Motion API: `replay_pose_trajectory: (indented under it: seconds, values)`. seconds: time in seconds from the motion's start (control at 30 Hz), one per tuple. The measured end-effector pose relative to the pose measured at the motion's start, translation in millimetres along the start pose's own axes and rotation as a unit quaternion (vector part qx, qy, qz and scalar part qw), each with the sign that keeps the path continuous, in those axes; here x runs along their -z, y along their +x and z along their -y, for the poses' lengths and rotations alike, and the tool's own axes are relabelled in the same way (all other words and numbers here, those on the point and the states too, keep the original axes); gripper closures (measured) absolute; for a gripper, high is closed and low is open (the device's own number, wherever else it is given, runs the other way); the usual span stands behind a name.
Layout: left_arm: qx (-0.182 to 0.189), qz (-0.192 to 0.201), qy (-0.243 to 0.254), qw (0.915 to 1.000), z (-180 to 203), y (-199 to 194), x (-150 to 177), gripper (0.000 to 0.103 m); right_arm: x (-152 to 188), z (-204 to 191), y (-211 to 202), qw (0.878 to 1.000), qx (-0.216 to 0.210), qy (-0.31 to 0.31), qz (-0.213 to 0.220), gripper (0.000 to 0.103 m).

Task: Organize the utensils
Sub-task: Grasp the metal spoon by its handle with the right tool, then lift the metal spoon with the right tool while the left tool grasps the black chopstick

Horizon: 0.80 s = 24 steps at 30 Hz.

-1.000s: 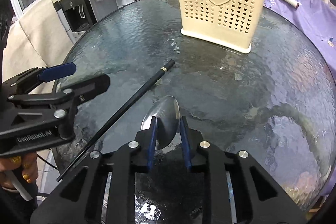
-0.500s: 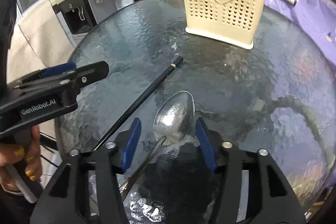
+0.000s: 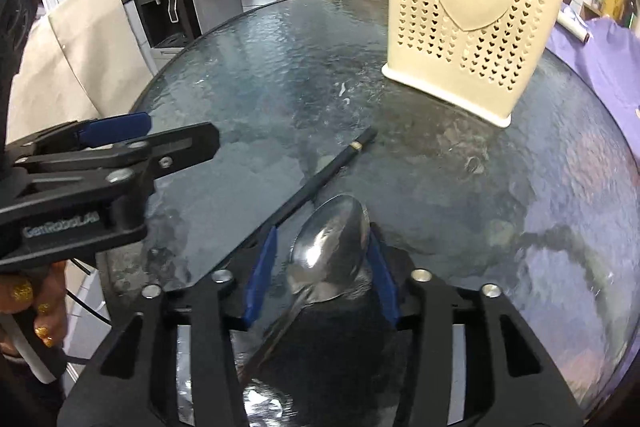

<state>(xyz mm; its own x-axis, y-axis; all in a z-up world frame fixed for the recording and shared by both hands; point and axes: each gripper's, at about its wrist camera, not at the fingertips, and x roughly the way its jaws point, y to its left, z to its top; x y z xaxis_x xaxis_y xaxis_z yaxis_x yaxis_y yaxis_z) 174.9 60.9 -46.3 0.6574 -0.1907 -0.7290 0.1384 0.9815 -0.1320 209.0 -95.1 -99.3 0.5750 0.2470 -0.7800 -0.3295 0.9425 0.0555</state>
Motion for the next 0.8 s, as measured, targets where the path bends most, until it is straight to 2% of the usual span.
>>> replay_pose_trajectory:
  seconds: [0.17,0.23,0.3,0.33,0.53,0.6,0.7,0.8]
  values:
    - [0.001,0.001,0.008,1.0,7,1,-4,0.023,1,0,0,1.0,0.001,-0.007,0.003,0.065]
    - [0.002,0.0,0.013,0.9999,10,1,-5,0.023,2,-1,0,1.0,-0.013,-0.007,0.005,0.067]
    - [0.004,-0.002,0.018,0.9998,14,1,-5,0.023,1,0,-1,1.0,-0.029,-0.01,0.006,0.078]
    - [0.005,-0.003,0.021,0.9998,15,2,-5,0.023,1,2,-2,0.999,-0.033,-0.013,0.006,0.079]
    - [0.005,-0.001,0.019,0.9998,15,3,-6,0.023,1,14,-7,0.999,-0.045,0.01,0.007,0.079]
    - [0.005,0.0,0.013,0.9999,12,2,-7,0.023,3,17,-10,0.998,-0.049,0.023,0.012,0.075]
    - [0.006,0.002,0.012,0.9999,10,-1,-6,0.023,8,16,-16,0.999,-0.042,0.027,0.019,0.075]
    - [0.001,0.005,0.01,0.9999,5,-3,-7,0.023,13,6,-26,0.997,-0.065,0.017,0.025,0.075]
